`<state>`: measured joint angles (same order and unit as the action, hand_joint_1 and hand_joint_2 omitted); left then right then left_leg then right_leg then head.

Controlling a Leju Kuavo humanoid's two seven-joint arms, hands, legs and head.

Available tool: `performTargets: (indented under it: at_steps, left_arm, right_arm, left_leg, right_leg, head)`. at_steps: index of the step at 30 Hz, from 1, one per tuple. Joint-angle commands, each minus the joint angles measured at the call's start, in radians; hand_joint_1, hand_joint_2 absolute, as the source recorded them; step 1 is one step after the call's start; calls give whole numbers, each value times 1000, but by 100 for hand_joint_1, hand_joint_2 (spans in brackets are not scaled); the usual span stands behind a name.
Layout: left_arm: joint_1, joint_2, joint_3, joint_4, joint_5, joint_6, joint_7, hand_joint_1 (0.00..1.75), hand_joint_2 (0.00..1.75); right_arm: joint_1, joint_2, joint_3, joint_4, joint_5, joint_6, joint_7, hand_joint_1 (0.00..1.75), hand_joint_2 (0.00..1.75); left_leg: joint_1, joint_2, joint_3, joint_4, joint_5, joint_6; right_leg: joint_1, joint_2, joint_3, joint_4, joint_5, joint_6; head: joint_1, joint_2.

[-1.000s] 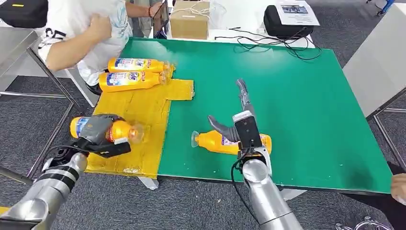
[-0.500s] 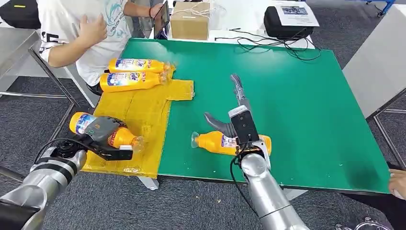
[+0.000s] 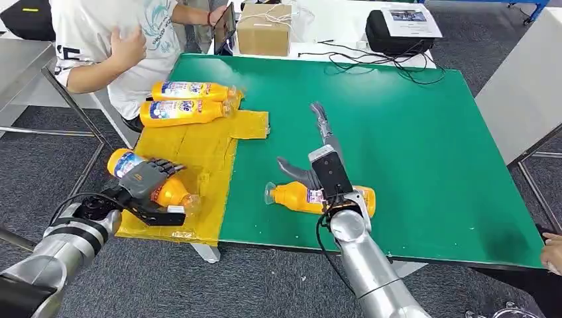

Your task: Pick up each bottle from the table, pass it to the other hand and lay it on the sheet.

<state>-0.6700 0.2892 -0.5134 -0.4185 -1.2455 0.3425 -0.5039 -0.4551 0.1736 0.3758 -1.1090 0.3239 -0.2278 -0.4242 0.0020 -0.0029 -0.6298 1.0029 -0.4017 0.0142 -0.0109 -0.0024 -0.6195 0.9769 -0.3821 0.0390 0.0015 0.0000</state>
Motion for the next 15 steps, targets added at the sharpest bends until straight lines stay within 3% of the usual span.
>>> performTargets:
  at_steps: [1, 15]
  left_arm:
    - [18, -26, -51, 64, 9, -1, -13, 0, 175]
    - [52, -37, -32, 36, 67, 27, -57, 0, 175]
  right_arm:
    - [-59, -18, 27, 98, 4, 12, 7, 0, 175]
    - [-55, -21, 21, 103, 18, 18, 13, 0, 175]
  left_leg:
    - [0, 2, 4, -1, -1, 0]
    - [0, 0, 5, -1, -1, -1]
  right_leg:
    - [0, 1, 4, -1, -1, -1]
    - [0, 0, 5, -1, -1, -1]
  head:
    - [0, 0]
    - [0, 0]
